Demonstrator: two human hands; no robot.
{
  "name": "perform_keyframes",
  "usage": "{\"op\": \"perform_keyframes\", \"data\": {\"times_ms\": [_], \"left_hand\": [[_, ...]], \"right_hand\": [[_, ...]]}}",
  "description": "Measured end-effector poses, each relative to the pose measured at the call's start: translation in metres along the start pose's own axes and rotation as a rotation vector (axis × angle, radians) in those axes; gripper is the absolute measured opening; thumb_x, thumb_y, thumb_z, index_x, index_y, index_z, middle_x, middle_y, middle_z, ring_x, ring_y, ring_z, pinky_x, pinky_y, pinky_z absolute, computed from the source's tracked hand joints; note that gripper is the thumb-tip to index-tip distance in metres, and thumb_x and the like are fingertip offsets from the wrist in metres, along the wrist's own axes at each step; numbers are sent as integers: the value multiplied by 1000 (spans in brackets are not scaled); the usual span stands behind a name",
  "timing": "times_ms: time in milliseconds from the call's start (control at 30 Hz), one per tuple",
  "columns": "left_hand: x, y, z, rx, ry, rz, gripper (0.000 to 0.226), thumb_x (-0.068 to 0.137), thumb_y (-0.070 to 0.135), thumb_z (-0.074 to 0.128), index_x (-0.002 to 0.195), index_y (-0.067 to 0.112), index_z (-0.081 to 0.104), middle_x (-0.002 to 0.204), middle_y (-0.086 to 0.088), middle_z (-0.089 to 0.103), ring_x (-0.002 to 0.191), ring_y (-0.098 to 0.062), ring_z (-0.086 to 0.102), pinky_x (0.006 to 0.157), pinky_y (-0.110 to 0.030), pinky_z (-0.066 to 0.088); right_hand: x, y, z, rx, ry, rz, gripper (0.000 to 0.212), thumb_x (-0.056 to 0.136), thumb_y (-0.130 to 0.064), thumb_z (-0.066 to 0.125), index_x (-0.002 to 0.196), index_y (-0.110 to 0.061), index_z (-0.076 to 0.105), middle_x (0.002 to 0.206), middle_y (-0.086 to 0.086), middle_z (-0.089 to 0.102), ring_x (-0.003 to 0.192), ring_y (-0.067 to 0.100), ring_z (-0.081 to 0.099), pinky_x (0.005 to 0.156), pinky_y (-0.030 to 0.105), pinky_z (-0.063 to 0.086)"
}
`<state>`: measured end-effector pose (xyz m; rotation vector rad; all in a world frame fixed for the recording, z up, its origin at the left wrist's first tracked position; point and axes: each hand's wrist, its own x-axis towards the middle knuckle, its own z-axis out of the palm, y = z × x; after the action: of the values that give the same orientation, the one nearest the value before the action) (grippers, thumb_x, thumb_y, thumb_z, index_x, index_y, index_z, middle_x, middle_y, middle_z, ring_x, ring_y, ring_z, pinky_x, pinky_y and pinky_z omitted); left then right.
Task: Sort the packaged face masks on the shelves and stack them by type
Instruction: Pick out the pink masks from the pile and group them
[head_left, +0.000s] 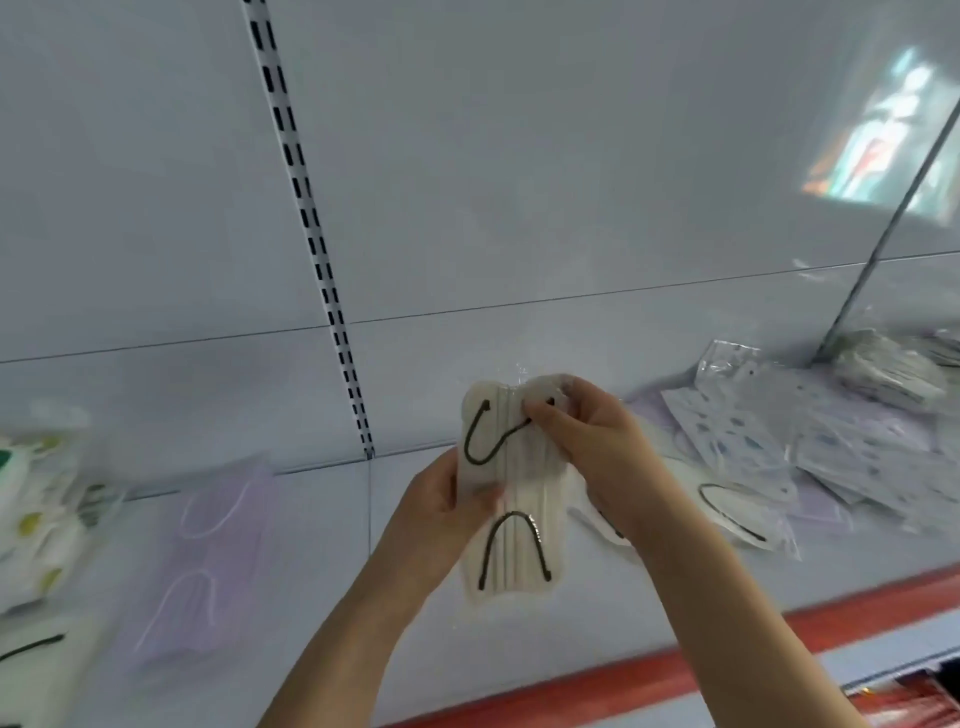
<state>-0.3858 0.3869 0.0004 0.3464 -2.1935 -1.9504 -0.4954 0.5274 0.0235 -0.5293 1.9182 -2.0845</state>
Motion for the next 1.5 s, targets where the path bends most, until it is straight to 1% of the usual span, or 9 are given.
{"op": "perform_keyframes", "data": {"times_ms": [133, 300, 433, 567, 767, 867, 1033, 1200, 1500], "left_hand": [[-26, -10, -28, 120, 1, -85, 16, 100, 34, 62, 85, 29, 66, 66, 20, 62, 64, 2, 58, 65, -10, 42], [-70, -14, -106, -9, 202, -77, 12, 98, 22, 66, 105, 13, 71, 94, 1, 78, 87, -11, 73, 77, -27, 60], [-127, -14, -182, -27, 478, -86, 24, 93, 5, 70, 78, 6, 52, 65, 6, 35, 55, -2, 38, 53, -12, 49], [-188, -25, -256, -127, 819, -102, 25, 86, 7, 79, 109, 8, 68, 80, 0, 58, 60, -3, 59, 60, -23, 56], [-257, -50, -365, -309, 1222, -97, 24, 87, 15, 78, 110, 16, 70, 105, -11, 73, 76, -18, 70, 64, -25, 58], [-257, -65, -412, -293, 1289, -106, 23, 92, 13, 73, 112, 22, 69, 99, -9, 73, 83, -22, 73, 64, -28, 59], [-219, -92, -471, 197, 1274, -266, 32, 94, 18, 66, 124, 24, 62, 103, -7, 68, 87, -21, 62, 71, -26, 50], [-193, -125, -482, 518, 1080, -484, 29, 93, 33, 62, 119, 21, 70, 123, -5, 68, 111, -26, 63, 89, -33, 50], [-169, -58, -444, 842, 1176, -455, 44, 91, 35, 65, 134, 24, 59, 141, -14, 49, 129, -39, 37, 104, -49, 30]], "right_hand": [[4, -13, 41, 147, -71, -64, 10, 96, -14, 61, 96, -5, 65, 85, 9, 62, 80, 19, 60, 73, 33, 50], [7, -14, 117, 195, -243, -11, 12, 98, -8, 55, 94, -8, 67, 82, 2, 67, 74, 13, 64, 68, 26, 54], [1, -20, 200, 186, -350, 44, 13, 97, -8, 57, 88, -12, 66, 80, 2, 67, 72, 13, 65, 67, 25, 54], [-17, -26, 293, 108, -535, 35, 9, 94, -7, 61, 86, -11, 63, 83, 10, 62, 75, 19, 64, 70, 32, 55], [-47, -35, 434, -249, -666, -262, 7, 88, -14, 68, 90, -21, 64, 62, -9, 58, 68, 20, 66, 62, 31, 55], [-33, -42, 513, -541, -720, -496, 21, 86, -18, 63, 104, -28, 60, 79, -6, 61, 70, 11, 59, 55, 12, 43], [16, -10, 607, -1001, -794, -658, 40, 87, -11, 56, 125, -24, 56, 111, 8, 63, 87, 26, 63, 71, 34, 56], [36, 15, 621, -1417, -883, -748, 41, 93, -26, 58, 134, -23, 56, 132, 8, 51, 120, 29, 51, 92, 38, 47], [29, -24, 469, -1068, -625, -736, 32, 98, -38, 53, 125, -27, 64, 129, -4, 59, 121, 18, 51, 93, 34, 45]]}}
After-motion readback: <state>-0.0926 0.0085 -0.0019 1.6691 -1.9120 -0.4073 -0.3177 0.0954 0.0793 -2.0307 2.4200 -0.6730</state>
